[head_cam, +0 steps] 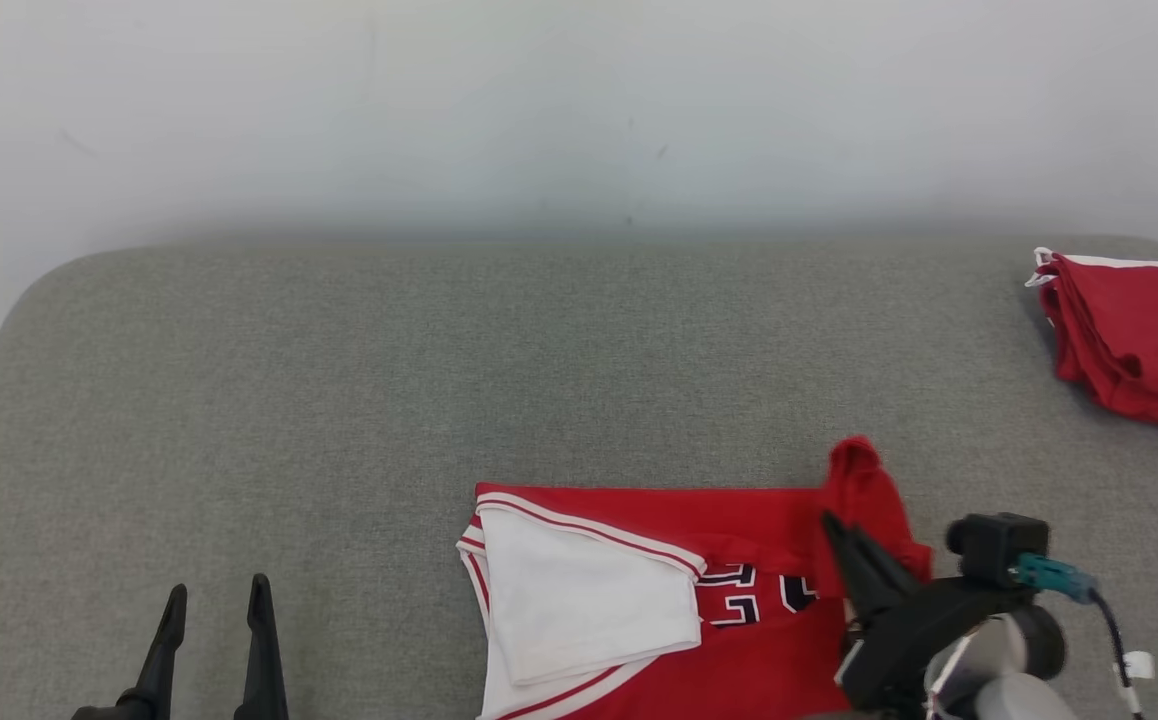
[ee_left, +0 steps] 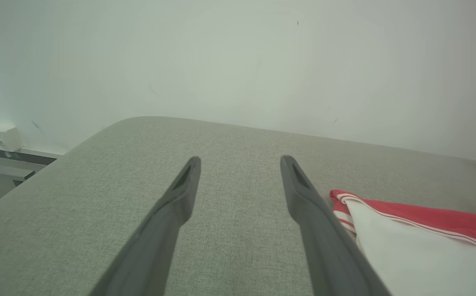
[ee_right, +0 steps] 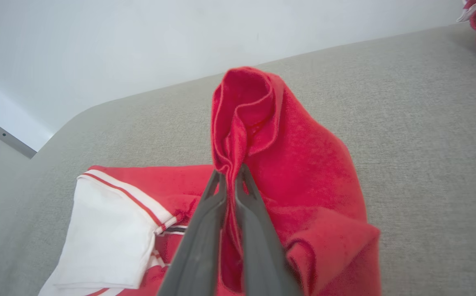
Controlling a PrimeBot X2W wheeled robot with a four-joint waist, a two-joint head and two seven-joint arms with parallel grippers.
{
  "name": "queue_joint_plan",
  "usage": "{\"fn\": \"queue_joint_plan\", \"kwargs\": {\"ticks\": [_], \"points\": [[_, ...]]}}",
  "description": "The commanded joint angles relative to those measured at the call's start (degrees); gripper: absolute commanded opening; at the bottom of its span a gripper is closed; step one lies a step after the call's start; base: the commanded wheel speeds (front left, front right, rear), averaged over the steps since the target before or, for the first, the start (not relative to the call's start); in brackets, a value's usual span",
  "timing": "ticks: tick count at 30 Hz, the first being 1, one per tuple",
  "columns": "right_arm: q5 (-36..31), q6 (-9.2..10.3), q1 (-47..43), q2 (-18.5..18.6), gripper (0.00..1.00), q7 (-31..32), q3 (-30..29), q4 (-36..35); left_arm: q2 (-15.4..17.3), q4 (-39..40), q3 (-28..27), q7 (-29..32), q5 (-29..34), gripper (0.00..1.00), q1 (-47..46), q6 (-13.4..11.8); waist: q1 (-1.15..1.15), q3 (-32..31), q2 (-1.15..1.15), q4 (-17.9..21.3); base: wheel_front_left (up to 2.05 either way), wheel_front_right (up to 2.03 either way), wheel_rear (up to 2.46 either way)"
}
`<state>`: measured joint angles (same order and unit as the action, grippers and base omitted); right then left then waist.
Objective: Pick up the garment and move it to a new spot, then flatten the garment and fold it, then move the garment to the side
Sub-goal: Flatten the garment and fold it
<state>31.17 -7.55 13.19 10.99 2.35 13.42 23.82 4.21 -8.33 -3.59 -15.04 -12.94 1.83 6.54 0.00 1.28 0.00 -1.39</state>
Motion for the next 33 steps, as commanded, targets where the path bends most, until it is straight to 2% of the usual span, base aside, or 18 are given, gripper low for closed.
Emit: {"fn": "queue_joint_plan", "kwargs": {"ticks": [1, 9, 16, 24, 25, 26, 27, 33], "points": [[0.55, 0.12, -0.84, -1.27, 0.0, 0.72, 1.07, -2.04, -0.13, -0.17, -0.15, -0.17, 0.4, 1.0, -0.05, 0.09, 0.0, 0.07, 0.0, -0.48, 0.0, 0.0, 0.0], [1.59, 0.12, -0.51, -6.59, 0.0, 3.38, 7.98, -7.58, -0.17, -1.02, -0.02, -0.17, 0.71, 1.0, -1.25, 0.46, 0.0, 0.51, 0.0, -2.72, 0.0, 0.0, 0.0], [3.04, 0.12, 1.55, -8.02, 0.0, 2.15, 13.29, -5.59, -0.44, -1.96, 0.64, -0.17, 0.59, 1.0, -2.47, 0.71, 0.0, 1.11, 0.0, -4.55, 0.0, 0.0, 0.0], [9.58, 0.12, 5.87, -8.09, 0.0, -2.64, 21.39, 0.03, -0.67, -2.84, 1.43, -0.17, 0.45, 1.0, -3.93, 0.96, 0.0, 1.9, 0.0, -6.83, 0.0, 0.0, 0.0], [9.09, 0.12, 6.52, -8.06, 0.09, -3.29, 21.81, 1.2, -0.69, -2.92, 1.42, -0.17, 0.49, 1.0, -3.96, 0.98, 0.0, 1.94, 0.0, -6.9, 0.0, 0.0, 0.0], [9.0, 0.12, 7.01, -8.1, 0.43, -3.96, 22.29, 2.07, -0.74, -3.02, 1.51, -0.17, 0.56, 1.0, -4.01, 1.0, 0.0, 1.93, 0.0, -6.96, 0.0, 0.0, 0.0], [9.53, 0.12, 7.3, -8.12, 1.0, -4.6, 22.56, 2.89, -0.74, -3.06, 1.46, -0.17, 0.61, 1.0, -4.01, 1.01, 0.0, 1.9, 0.0, -6.96, 0.0, 0.0, 0.0], [8.52, 0.12, 9.89, -8.12, 1.0, -10.29, 20.82, 6.21, -0.75, -3.04, 0.69, -0.17, 0.9, 1.0, -3.36, 0.87, 0.0, 1.39, 0.0, -5.62, 0.0, 0.0, 0.0]]}}
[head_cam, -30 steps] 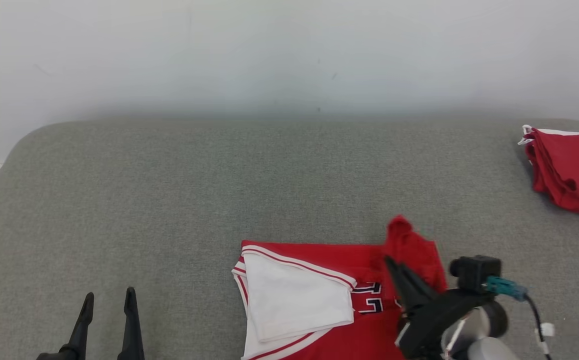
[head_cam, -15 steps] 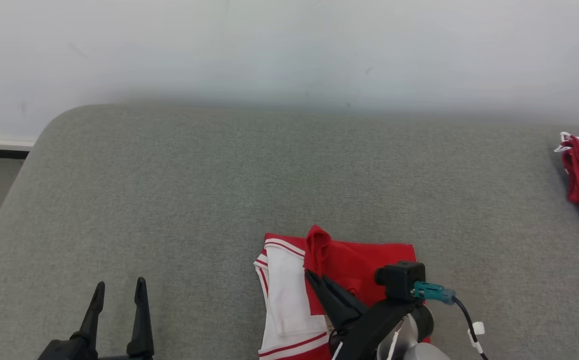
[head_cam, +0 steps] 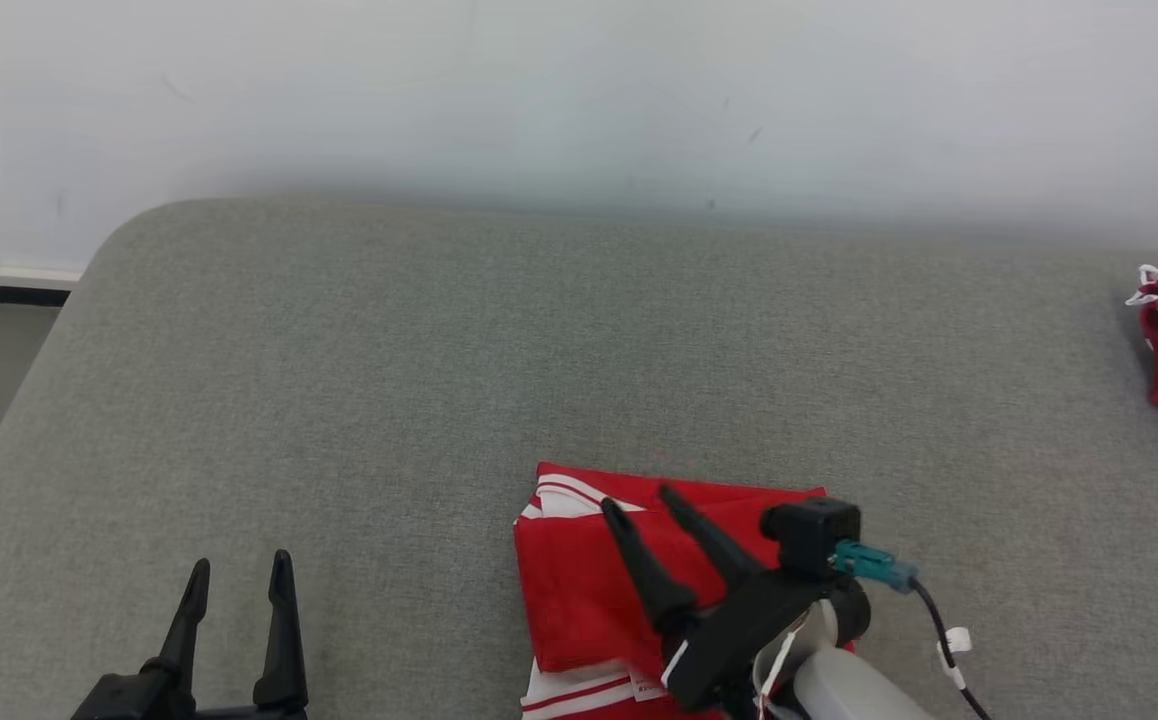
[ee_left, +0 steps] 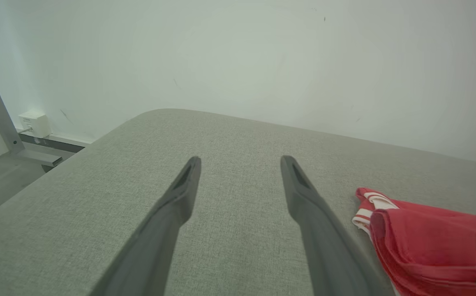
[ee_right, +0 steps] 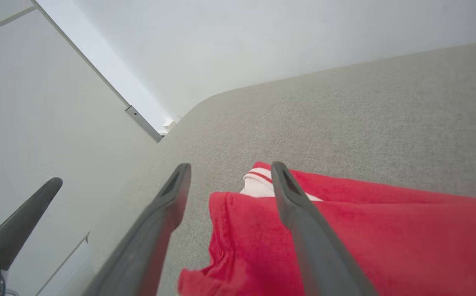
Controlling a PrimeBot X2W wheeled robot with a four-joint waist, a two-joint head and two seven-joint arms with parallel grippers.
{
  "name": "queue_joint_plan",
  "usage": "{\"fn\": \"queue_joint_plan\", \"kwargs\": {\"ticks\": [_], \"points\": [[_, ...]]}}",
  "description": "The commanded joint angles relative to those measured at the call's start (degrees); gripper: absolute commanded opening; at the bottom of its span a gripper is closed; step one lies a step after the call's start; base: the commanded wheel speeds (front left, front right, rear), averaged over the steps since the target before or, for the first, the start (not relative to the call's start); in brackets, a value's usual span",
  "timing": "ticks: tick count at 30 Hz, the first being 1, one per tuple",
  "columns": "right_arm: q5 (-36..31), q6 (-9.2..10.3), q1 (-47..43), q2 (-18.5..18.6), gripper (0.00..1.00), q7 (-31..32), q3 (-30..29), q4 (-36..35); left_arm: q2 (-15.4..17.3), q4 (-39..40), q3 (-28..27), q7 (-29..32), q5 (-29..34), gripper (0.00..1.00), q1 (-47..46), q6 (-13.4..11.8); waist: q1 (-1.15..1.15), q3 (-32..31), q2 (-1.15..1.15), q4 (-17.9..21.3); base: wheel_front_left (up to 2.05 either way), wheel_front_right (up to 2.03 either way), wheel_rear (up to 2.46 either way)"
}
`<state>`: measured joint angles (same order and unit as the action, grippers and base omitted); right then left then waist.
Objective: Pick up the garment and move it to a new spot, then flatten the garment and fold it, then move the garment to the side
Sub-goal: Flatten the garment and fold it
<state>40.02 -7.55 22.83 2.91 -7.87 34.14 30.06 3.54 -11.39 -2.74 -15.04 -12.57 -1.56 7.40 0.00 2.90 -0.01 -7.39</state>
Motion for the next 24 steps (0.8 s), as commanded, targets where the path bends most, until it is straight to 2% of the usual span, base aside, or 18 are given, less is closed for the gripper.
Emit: {"fn": "queue_joint_plan", "kwargs": {"ticks": [1, 4, 9, 17, 21, 24], "points": [[-1.07, 0.12, 0.65, -0.01, 1.0, -1.09, -0.67, 0.33, -0.08, 0.01, -0.2, -0.17, 0.6, 1.0, 0.14, 0.02, 0.0, -0.36, 0.01, 0.69, 0.0, 0.0, 0.0], [-3.46, 0.12, 1.15, 0.1, 1.0, -3.73, -4.04, 1.24, 0.08, 0.11, -0.48, -0.17, 0.66, 1.0, 0.41, 0.05, 0.0, -0.87, 0.01, 1.81, 0.0, 0.0, 0.0], [-7.32, 0.12, -0.41, 2.5, 1.0, -6.33, -9.95, -0.57, 0.37, 0.59, -0.81, -0.17, 0.94, 1.0, 1.06, 0.08, 0.0, -1.6, 0.01, 3.81, 0.0, 0.0, 0.0], [-13.73, 0.12, -7.84, 5.95, 1.0, -7.31, -18.65, -9.82, 0.72, 1.75, -1.56, -0.17, 1.33, 1.0, 1.98, 0.03, 0.0, -2.58, 0.01, 6.7, 0.0, 0.0, 0.0], [-16.51, 0.12, -12.69, 6.11, 1.0, -7.33, -22.99, -15.44, 0.66, 2.33, -1.81, -0.17, 1.65, 1.0, 2.57, 0.02, 0.0, -2.92, 0.01, 7.91, 0.0, 0.0, 0.0], [-17.88, 0.12, -16.33, 4.88, 1.0, -7.33, -26.31, -18.88, 0.6, 2.51, -2.03, -0.17, 1.8, 1.0, 2.65, 0.02, 0.0, -3.06, 0.01, 8.58, 0.0, 0.0, 0.0]]}}
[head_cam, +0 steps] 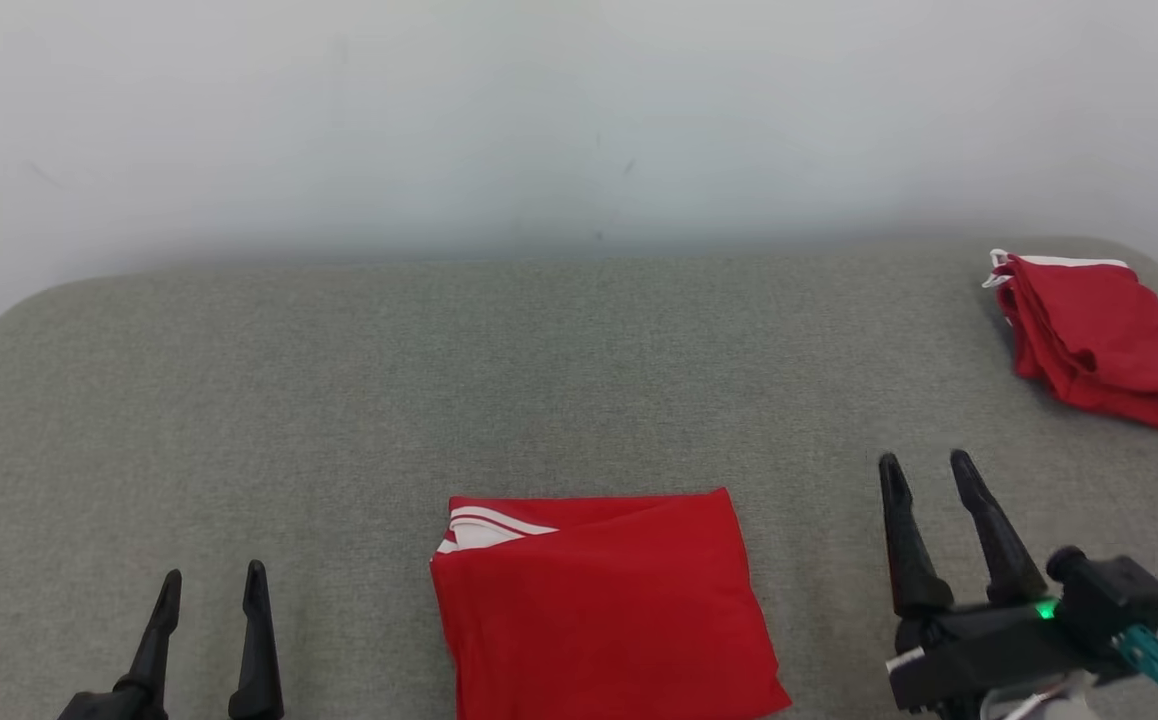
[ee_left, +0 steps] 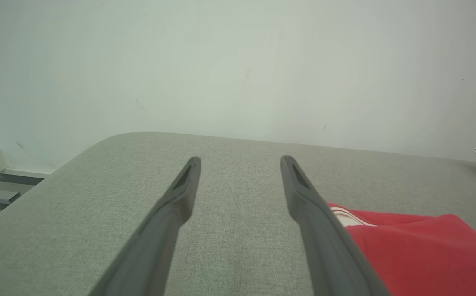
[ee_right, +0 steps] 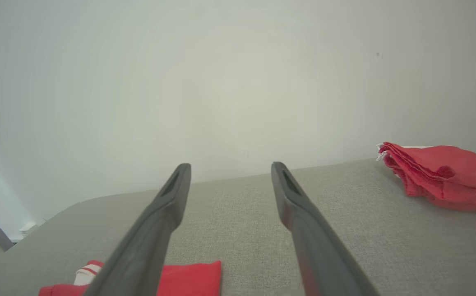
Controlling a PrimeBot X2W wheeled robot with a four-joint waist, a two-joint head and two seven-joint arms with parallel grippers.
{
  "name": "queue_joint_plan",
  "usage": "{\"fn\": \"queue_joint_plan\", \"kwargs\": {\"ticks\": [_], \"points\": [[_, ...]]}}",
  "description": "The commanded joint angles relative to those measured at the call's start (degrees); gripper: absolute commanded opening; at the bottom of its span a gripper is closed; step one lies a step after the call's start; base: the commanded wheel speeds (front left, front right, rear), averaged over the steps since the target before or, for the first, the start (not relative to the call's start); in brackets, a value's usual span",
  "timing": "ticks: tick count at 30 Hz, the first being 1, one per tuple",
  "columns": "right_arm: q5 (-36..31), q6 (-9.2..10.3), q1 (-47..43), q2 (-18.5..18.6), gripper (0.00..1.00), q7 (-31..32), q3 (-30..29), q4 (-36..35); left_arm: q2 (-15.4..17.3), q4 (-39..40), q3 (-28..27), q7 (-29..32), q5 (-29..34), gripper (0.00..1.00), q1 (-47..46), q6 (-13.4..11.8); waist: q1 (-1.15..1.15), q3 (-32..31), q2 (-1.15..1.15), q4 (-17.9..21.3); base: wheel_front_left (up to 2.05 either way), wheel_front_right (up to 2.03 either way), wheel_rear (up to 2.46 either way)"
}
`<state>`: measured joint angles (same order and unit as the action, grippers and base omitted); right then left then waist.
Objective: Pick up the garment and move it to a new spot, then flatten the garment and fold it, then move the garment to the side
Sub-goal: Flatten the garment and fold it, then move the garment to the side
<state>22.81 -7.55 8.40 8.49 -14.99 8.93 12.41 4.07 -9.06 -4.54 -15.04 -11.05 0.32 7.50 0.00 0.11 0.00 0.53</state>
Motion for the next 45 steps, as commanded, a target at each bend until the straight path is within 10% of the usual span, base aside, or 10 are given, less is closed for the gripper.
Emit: {"fn": "queue_joint_plan", "kwargs": {"ticks": [1, 45], "points": [[-1.16, 0.12, -2.93, -0.98, 1.0, -0.22, -1.89, -2.26, 0.06, 0.25, -0.32, -0.17, 0.37, 1.0, 0.79, -0.08, 0.0, -0.33, 0.0, 0.86, 0.0, 0.0, 0.0], [-7.79, 0.12, -11.14, -4.18, 1.0, -0.24, -4.55, -3.8, -0.33, 2.4, -1.8, -0.17, 2.66, 1.0, 4.99, -0.43, 0.0, -1.7, 0.0, 0.21, 0.0, 0.0, 0.0]]}}
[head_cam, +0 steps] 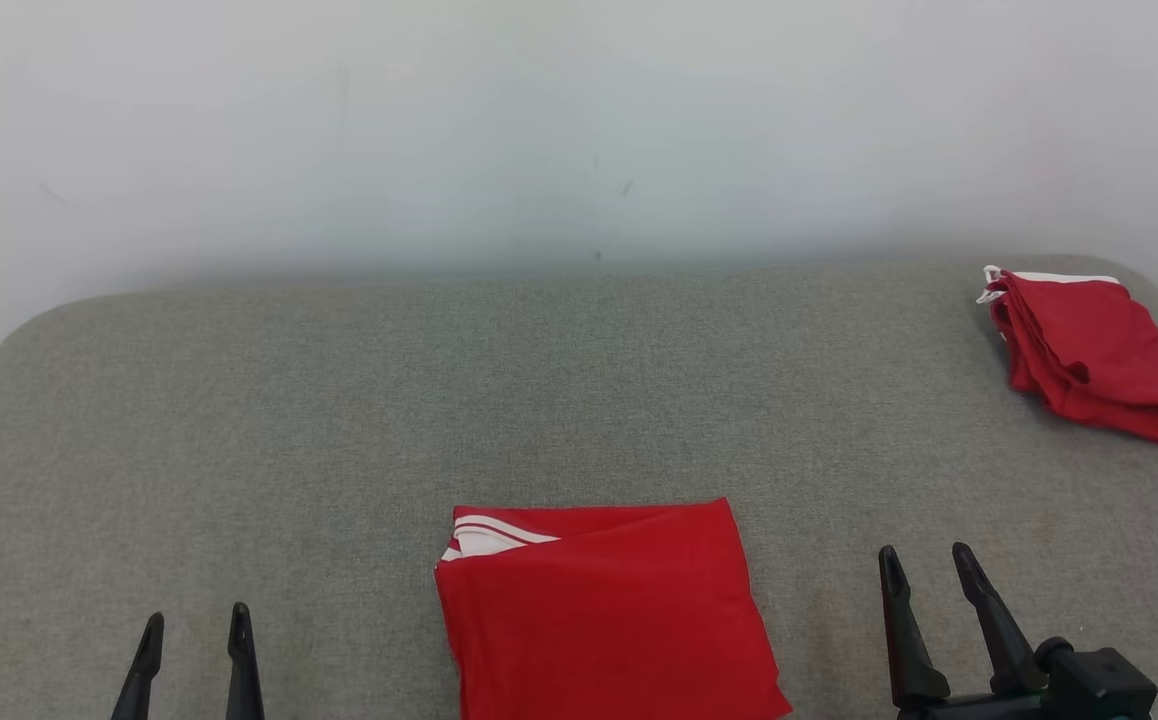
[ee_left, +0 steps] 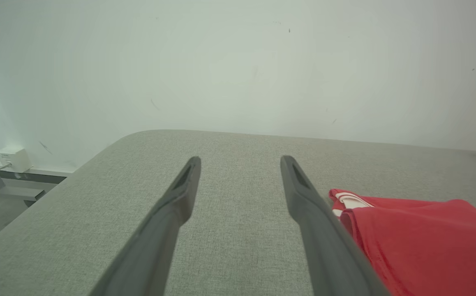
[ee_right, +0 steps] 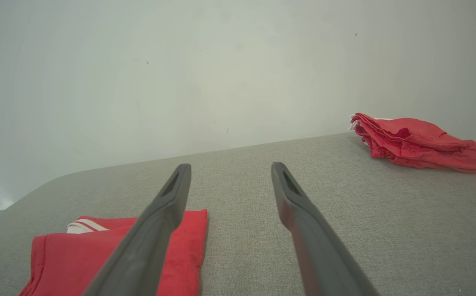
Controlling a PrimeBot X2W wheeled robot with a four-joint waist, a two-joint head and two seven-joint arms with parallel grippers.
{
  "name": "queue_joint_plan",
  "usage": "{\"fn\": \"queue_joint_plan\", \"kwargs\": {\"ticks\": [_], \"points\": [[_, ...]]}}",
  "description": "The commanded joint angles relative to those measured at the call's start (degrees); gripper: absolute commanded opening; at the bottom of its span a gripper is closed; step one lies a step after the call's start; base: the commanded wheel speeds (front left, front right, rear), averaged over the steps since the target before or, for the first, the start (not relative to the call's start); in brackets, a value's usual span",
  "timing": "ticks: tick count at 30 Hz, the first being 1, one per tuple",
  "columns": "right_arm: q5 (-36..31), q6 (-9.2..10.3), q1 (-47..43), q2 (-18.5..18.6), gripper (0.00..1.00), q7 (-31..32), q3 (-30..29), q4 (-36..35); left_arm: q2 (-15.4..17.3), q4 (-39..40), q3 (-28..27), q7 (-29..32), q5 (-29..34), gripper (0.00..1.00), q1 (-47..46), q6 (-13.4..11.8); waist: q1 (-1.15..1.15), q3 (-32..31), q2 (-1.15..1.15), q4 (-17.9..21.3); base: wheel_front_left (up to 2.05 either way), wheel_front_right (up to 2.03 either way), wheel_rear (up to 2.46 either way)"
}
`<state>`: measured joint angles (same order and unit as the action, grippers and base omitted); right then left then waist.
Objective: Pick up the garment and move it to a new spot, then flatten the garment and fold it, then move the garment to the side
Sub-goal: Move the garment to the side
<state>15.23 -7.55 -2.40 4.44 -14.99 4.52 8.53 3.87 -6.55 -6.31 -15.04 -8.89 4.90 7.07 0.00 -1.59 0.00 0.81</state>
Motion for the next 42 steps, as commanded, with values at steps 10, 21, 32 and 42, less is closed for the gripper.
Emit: {"fn": "queue_joint_plan", "kwargs": {"ticks": [10, 21, 32, 42], "points": [[-1.36, 0.12, 3.78, 0.0, 1.0, 1.26, 1.35, 3.32, -0.07, -0.56, 0.66, -0.17, 0.65, 1.0, -1.05, 0.14, 0.0, 0.42, 0.0, -1.78, 0.0, 0.0, 0.0], [-2.86, 0.12, 14.37, -0.15, 1.0, 10.02, 3.14, 15.0, 0.07, -1.27, 3.16, -0.17, 0.24, 1.0, -4.06, 0.36, 0.0, 3.01, 0.0, -5.74, 0.0, 0.0, 0.0], [-3.2, 0.12, 19.25, -0.93, 1.0, 11.01, 4.79, 29.01, 0.66, -2.19, 4.11, -0.17, -0.43, 1.0, -6.66, 0.33, 0.0, 6.27, 0.0, -8.14, 0.0, 0.0, 0.0], [-0.77, 0.03, 19.03, -1.58, 0.0, 14.21, 9.01, 35.77, 0.53, -1.99, 3.5, -0.17, -0.6, 1.0, -7.46, 0.37, 0.0, 7.41, 0.0, -7.84, 0.0, 0.0, 0.0]]}}
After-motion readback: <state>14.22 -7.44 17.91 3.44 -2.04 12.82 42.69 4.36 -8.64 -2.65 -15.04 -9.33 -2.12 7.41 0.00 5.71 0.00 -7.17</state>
